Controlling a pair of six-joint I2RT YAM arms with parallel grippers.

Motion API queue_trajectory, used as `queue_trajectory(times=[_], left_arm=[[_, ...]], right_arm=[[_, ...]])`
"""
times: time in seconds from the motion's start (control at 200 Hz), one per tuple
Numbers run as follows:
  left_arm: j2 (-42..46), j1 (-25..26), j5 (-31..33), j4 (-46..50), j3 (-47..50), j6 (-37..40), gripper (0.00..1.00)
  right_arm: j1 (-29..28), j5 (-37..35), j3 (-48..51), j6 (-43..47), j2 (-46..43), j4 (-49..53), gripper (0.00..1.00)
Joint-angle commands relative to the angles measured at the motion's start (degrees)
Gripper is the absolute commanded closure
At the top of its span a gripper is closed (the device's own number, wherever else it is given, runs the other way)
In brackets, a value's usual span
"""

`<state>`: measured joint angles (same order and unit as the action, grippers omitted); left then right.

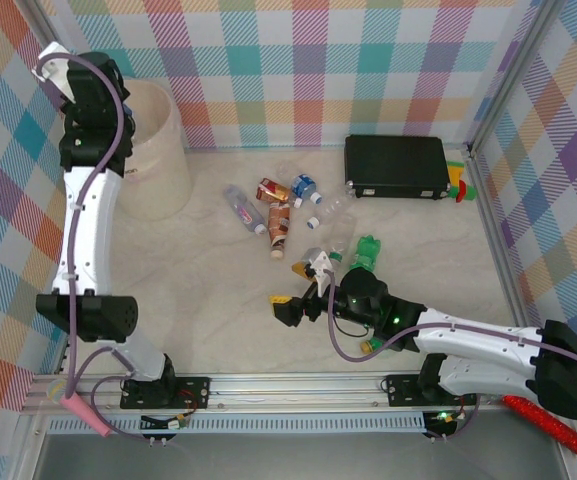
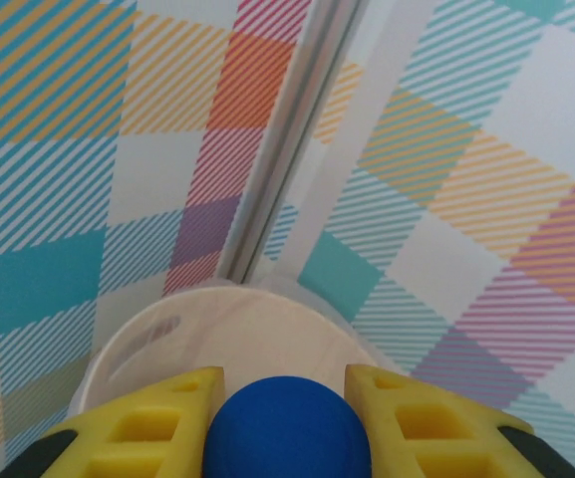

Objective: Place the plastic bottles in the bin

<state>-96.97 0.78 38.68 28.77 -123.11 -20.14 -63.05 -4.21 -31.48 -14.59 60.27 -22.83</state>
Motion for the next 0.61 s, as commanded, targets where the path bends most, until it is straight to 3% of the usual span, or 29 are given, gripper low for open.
queue_trajectory(times=[0.0,0.13,0.29,0.46,0.6], left_arm=[[-4.83,-1.65,0.36,2.2,-9.21,0.18,0.78],[-12.26,-3.0,0.51,4.36,-19.15,6.95,0.77],[-15.55,-4.79,-0.38,4.81,-20.33,10.34,0.7],[-16.54,-5.26,-1.1,6.81,-20.18,10.87,0.23],[-15.5,-5.31,-3.99,7.13,-20.24,10.78,0.19]], right_arm=[[0.02,1.14,0.51,-0.97,0.65,-2.57,0.01],[-0.02,0.05,0.63,-0.55,1.07,-2.6,0.01],[0.03,0.47,0.39,-0.57,1.84,-2.68,0.01],[0.03,0.07,0.2,-0.56,2.7,-2.51,0.01],[0.11,0.49,0.15,-1.2,3.1,-3.05,0.01]])
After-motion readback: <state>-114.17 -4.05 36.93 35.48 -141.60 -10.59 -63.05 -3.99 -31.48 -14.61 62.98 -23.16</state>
